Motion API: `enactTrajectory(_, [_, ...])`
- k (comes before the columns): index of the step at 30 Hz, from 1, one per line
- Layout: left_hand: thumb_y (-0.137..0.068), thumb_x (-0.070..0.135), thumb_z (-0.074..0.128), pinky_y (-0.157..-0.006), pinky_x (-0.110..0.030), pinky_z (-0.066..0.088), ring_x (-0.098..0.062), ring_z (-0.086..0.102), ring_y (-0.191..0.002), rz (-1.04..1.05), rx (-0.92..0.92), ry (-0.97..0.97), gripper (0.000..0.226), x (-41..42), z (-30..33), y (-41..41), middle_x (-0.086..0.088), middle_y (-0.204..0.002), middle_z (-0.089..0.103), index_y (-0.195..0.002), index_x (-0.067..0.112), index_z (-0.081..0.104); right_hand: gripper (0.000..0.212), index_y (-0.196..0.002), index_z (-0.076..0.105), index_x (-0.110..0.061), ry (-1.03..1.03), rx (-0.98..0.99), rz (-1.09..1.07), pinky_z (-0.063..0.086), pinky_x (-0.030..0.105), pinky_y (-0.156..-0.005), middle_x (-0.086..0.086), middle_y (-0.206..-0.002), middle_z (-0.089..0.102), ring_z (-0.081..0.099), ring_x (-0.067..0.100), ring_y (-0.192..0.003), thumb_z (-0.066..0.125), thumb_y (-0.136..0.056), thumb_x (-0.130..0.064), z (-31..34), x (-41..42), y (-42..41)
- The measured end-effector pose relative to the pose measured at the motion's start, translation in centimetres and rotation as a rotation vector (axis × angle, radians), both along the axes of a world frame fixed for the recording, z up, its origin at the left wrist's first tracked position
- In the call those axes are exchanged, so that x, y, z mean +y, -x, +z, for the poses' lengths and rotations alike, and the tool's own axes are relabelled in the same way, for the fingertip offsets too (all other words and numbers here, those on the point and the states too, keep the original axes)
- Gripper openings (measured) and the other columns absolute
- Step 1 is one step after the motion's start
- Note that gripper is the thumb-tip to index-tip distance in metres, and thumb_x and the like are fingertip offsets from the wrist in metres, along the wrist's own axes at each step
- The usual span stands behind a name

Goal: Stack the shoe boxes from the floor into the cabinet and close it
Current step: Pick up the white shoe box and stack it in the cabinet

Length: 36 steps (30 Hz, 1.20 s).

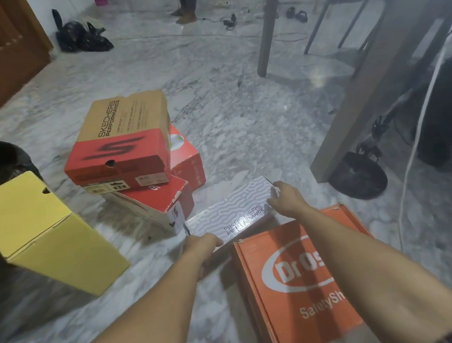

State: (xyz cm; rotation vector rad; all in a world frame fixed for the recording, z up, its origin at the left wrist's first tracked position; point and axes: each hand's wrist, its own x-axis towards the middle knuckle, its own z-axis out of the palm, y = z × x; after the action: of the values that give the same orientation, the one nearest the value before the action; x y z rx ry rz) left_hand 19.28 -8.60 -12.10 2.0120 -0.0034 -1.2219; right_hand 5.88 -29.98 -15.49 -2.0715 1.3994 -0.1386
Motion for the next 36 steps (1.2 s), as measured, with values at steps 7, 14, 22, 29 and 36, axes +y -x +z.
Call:
enactTrajectory(7, [-0.075,0.008,0.067,-0.094,-0.042,0.043,-0.033,0.048,-0.113,0.09,0.094,0.092,0.067,-0.4,-0.6,-1.3,-0.014,-0.134,0.046,-0.137,0.006,0.04,0.061,-0.118,0.051,-0.007,-0.098,0.056,-0.04,0.04,0.031,-0.073,0.012,-0.116,0.059,0.056,0.03,-0.105,0.076,-0.069,-0.034,-0.7,-1.2,-2.4])
enactTrajectory(14, [-0.044,0.029,0.072,-0.081,-0.04,0.05,-0.025,0.063,-0.101,0.238,0.027,0.145,0.082,0.9,-0.3,-2.4,-0.006,-0.126,0.052,-0.123,0.016,0.053,0.101,-0.147,0.034,-0.033,-0.228,-0.032,-0.08,0.046,0.033,-0.07,0.004,-0.146,0.042,0.051,0.03,-0.121,0.079,-0.057,-0.028,4.9,0.9,-1.5])
enactTrajectory(22, [-0.069,0.016,0.079,-0.051,-0.025,0.048,-0.02,0.059,-0.063,0.287,-0.148,0.338,0.027,4.3,5.4,-4.0,-0.005,-0.073,0.06,-0.086,0.008,0.059,0.068,-0.128,0.043,-0.036,-0.238,-0.302,-0.104,0.054,0.043,-0.066,0.003,-0.102,0.059,0.06,0.024,-0.083,0.081,-0.072,-0.027,11.5,5.2,0.6])
enactTrajectory(29, [-0.063,0.029,0.083,-0.084,-0.038,0.055,-0.023,0.062,-0.089,0.074,-0.508,0.244,0.051,11.0,13.2,-6.9,0.002,-0.093,0.061,-0.099,0.017,0.048,0.067,-0.119,0.043,-0.025,-0.223,-0.388,0.004,0.054,0.047,-0.07,0.009,-0.101,0.061,0.064,0.028,-0.089,0.087,-0.069,-0.023,18.3,9.8,0.0])
enactTrajectory(36, [-0.066,0.016,0.085,-0.081,-0.043,0.059,-0.02,0.069,-0.088,0.089,-0.697,0.281,0.058,21.4,21.0,-9.2,-0.001,-0.098,0.069,-0.118,0.026,0.059,0.052,-0.115,0.065,-0.023,-0.197,-0.555,0.273,0.061,0.048,-0.058,0.015,-0.093,0.068,0.071,0.028,-0.078,0.084,-0.069,-0.01,27.0,17.1,-2.7])
